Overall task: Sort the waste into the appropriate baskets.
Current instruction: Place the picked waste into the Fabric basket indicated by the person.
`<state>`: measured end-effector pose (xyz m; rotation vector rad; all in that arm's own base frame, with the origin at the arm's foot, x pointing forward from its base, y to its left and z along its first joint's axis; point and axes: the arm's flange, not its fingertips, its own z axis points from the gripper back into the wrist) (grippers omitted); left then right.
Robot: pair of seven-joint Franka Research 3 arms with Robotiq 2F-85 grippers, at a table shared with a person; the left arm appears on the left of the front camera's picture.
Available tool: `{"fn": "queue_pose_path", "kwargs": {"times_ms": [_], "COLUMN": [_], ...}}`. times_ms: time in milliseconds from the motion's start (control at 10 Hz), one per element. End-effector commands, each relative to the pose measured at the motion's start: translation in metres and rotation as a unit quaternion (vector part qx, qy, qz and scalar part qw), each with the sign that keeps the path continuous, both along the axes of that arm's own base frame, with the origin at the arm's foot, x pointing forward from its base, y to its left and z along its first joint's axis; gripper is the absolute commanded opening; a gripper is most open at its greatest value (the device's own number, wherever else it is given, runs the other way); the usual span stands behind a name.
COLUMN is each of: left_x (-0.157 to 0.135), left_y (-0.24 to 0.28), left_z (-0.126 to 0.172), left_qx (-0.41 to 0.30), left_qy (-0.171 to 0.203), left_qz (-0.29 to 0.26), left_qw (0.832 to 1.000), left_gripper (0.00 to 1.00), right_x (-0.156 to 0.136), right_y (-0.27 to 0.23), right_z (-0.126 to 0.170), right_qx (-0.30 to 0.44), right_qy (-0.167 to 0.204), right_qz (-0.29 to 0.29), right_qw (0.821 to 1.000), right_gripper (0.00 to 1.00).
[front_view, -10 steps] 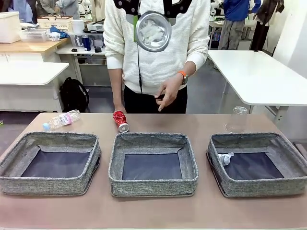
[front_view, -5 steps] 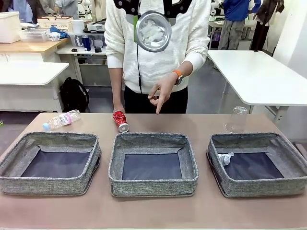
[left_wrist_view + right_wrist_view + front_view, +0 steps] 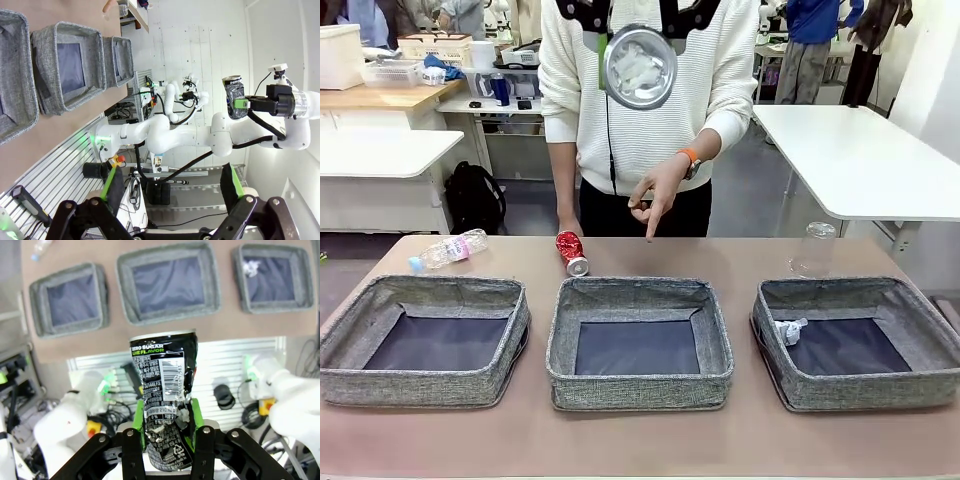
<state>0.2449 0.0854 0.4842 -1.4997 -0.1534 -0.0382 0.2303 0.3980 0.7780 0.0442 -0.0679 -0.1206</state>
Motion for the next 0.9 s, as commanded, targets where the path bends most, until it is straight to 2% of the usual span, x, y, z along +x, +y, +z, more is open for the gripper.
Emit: {"fn": "queue_pose_path", "kwargs": {"times_ms": [0,200,400,500,700,800], "left_x": [-0.001,-0.001,-0.001,-0.001,-0.001,-0.001], "left_y": [-0.001,-0.001,-0.001,-0.001,-0.001,-0.001], "left_z": [0.001,0.001,0.001,0.001,0.001,0.001], "left_qx": [-0.005,-0.005,-0.005,-0.005,-0.005,-0.005], "left_qy": [-0.011,-0.011,-0.011,-0.011,-0.011,-0.011], "left_qz": [0.002,0.002,0.002,0.002,0.002,0.002], "left_qw": [1.000,1.000,1.000,1.000,1.000,1.000], "left_gripper": [1.00,1.00,1.00,1.00,1.00,1.00], "right_x": [0.022,0.047,0.068,0.076,0.094,0.101], "right_y": [-0.015,-0.033,-0.043,-0.046,-0.056,-0.059], "right_z": [-0.061,-0.138,-0.216,-0.245,-0.284,-0.293], "right_qx": [-0.002,0.018,0.003,0.006,0.036,0.046], "right_qy": [-0.015,0.004,0.012,0.026,0.048,0.054], "right_qz": [0.041,0.033,0.045,0.053,0.041,0.036], "right_qw": [0.999,0.999,0.999,0.998,0.997,0.997], "right_gripper": [0.40,0.40,0.40,0.40,0.40,0.40]}}
